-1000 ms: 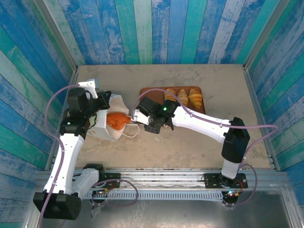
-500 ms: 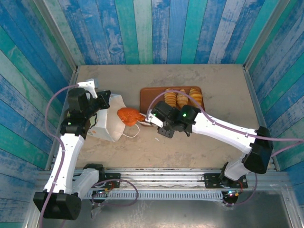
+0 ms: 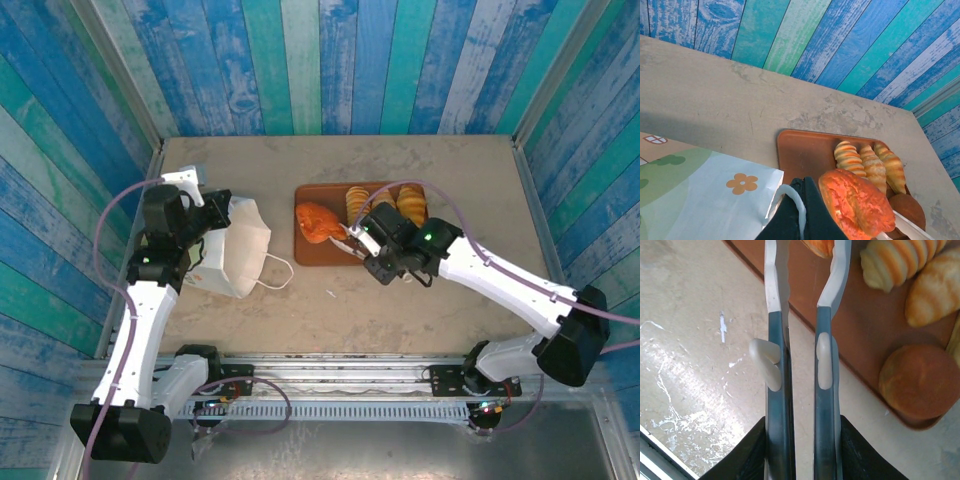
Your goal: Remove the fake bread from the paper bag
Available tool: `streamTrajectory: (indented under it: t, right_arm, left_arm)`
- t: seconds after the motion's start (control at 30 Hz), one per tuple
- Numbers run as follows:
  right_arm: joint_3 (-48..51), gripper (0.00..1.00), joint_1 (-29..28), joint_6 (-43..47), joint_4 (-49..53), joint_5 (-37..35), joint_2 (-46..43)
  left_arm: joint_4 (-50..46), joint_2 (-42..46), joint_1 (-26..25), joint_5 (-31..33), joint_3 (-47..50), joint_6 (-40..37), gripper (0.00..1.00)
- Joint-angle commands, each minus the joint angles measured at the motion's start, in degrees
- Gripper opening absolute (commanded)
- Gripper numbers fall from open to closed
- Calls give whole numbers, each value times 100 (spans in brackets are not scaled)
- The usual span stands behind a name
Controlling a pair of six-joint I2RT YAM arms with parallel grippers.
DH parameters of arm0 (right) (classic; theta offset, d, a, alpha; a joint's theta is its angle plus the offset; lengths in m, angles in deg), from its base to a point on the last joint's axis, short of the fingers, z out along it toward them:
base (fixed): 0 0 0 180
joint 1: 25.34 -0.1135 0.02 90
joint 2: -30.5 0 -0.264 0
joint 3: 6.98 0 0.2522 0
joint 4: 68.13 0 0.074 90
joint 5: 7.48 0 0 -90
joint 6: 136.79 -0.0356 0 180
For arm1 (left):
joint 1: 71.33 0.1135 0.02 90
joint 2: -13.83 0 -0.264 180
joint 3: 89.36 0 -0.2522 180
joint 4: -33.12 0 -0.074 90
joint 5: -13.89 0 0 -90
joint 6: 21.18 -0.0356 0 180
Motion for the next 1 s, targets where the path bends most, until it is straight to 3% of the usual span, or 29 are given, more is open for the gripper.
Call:
streamTrajectory:
  t: [0.0, 0.37, 0.73, 0.97]
  right_arm:
    - [0, 33, 21, -554, 1, 242, 152]
    - [-70, 37, 25, -1249, 120, 440, 804]
    - [-182, 49, 22, -1116, 164, 1095, 843]
    - [-228, 51, 191, -1003, 190, 674, 599]
  left_arm:
    - [255, 102, -9, 1, 30, 46, 0]
    - [265, 131, -12, -74, 64, 30, 0]
    - [274, 171, -10, -103, 124, 31, 0]
    - [292, 174, -9, -112, 152, 39, 0]
